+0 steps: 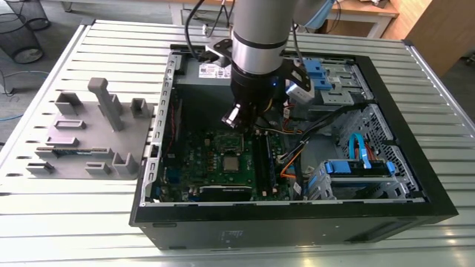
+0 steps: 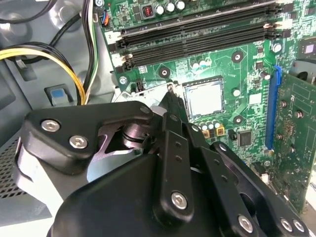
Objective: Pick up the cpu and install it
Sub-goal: 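Close the cpu cover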
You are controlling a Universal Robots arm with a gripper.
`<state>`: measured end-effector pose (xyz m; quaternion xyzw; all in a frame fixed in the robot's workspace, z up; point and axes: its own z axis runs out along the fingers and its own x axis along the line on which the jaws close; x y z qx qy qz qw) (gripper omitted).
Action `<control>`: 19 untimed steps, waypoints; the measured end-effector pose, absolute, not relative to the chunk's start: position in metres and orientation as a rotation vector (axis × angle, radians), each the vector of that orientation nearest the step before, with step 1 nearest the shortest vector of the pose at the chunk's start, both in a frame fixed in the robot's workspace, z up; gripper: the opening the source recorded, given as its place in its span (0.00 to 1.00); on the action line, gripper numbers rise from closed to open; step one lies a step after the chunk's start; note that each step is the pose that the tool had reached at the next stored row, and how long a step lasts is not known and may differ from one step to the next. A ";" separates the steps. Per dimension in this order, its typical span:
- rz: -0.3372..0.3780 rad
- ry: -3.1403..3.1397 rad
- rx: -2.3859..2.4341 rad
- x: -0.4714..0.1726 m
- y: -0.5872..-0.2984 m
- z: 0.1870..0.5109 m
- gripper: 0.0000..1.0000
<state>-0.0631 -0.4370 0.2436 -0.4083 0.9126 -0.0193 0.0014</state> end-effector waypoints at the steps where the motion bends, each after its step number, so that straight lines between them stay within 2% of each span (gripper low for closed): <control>1: -0.061 2.865 -1.282 -0.062 -0.437 0.244 0.11; 19: -0.060 2.859 -1.293 -0.059 -0.448 0.244 0.11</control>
